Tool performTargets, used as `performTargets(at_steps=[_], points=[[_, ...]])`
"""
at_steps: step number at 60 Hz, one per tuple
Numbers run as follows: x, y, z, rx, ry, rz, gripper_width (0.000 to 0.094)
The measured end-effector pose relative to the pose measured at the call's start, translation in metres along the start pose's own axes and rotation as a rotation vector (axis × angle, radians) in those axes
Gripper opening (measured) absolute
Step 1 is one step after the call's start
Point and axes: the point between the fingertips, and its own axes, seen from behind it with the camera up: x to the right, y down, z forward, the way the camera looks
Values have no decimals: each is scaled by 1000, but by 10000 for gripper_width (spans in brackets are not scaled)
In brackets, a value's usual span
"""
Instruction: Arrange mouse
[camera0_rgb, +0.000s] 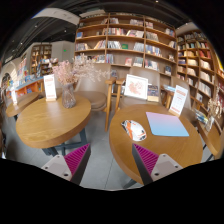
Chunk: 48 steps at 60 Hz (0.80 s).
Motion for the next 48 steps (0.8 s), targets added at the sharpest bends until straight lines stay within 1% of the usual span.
performTargets(at_steps=[6, 7, 11, 21, 35, 48], points=[[14, 4, 1, -16, 54, 22, 856], [30, 3, 13, -19, 60, 24, 856], [53, 4, 27, -24, 86, 39, 855], [93, 12, 48, -39, 140, 59, 856], [115, 12, 77, -46, 172, 86, 856], [115, 1, 114, -64, 154, 109, 856]])
